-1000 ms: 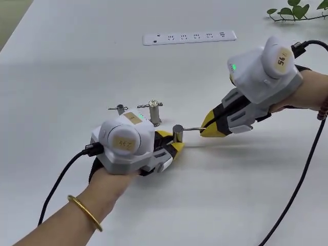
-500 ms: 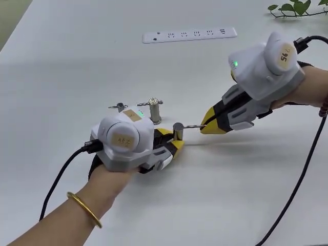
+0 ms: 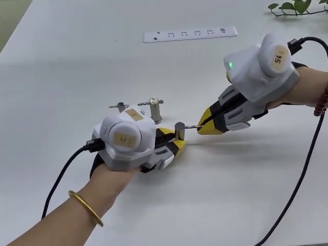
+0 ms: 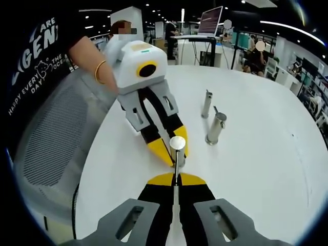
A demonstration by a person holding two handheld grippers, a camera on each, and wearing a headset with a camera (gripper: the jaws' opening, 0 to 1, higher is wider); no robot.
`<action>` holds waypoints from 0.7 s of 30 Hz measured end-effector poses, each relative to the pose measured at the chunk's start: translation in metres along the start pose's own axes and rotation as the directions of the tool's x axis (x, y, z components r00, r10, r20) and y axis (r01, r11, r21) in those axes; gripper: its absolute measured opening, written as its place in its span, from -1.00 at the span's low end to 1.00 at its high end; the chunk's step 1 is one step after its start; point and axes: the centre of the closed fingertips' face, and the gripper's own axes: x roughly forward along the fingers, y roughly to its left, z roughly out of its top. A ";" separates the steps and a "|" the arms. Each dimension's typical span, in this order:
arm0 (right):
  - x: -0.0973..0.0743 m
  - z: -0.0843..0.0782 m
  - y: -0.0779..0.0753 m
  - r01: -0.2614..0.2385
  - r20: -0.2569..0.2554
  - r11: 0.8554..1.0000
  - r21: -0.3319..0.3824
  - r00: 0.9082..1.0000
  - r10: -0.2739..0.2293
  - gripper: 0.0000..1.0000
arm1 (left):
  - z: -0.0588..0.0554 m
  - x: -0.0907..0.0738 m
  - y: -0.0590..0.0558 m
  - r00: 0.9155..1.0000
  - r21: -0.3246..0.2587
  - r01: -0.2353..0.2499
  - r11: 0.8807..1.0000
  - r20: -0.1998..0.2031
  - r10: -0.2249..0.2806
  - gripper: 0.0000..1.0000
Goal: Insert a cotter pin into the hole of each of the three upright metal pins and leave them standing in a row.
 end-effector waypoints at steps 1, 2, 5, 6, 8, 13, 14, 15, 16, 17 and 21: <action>0.000 0.001 0.000 0.000 0.000 1.000 -0.001 1.000 0.000 -1.00 | 0.000 0.000 0.000 1.000 0.000 -0.001 1.000 0.000 0.001 -0.80; 0.000 0.001 -0.001 0.000 0.001 1.000 -0.001 1.000 0.000 -1.00 | 0.000 0.000 0.001 1.000 -0.001 -0.001 1.000 0.000 0.001 -0.80; 0.001 0.001 0.000 -0.001 0.001 1.000 0.001 1.000 0.001 -1.00 | 0.000 0.000 0.001 1.000 -0.001 -0.001 1.000 0.001 0.001 -0.80; 0.001 0.001 0.000 -0.001 0.000 1.000 0.001 1.000 0.001 -1.00 | 0.000 0.000 0.001 1.000 0.000 -0.002 1.000 0.001 0.002 -0.80; 0.001 0.001 0.000 0.001 0.000 1.000 0.003 1.000 -0.001 -1.00 | 0.000 -0.001 0.001 1.000 0.000 -0.003 1.000 0.002 0.003 -0.80; 0.003 0.002 0.000 0.004 0.000 1.000 0.016 1.000 -0.004 -1.00 | 0.000 -0.001 0.000 1.000 -0.003 -0.014 1.000 0.007 0.014 -0.80; 0.003 0.002 0.000 0.004 0.000 1.000 0.020 1.000 -0.004 -1.00 | 0.000 -0.001 0.000 1.000 -0.005 -0.014 1.000 0.007 0.014 -0.80; 0.003 0.002 -0.001 0.006 0.001 1.000 0.019 1.000 -0.006 -1.00 | 0.000 -0.001 0.000 1.000 -0.008 -0.013 1.000 0.008 0.014 -0.80; 0.004 0.003 -0.001 0.007 0.002 1.000 0.021 1.000 -0.007 -1.00 | 0.000 -0.001 0.000 1.000 -0.010 -0.012 1.000 0.008 0.012 -0.80; 0.005 0.003 -0.001 0.007 0.001 1.000 0.021 1.000 -0.007 -1.00 | 0.000 -0.001 0.001 1.000 -0.013 -0.010 1.000 0.008 0.010 -0.80; 0.006 0.004 -0.001 0.009 0.004 1.000 0.029 1.000 -0.010 -1.00 | 0.000 -0.001 0.001 1.000 -0.029 -0.009 1.000 0.008 0.010 -0.79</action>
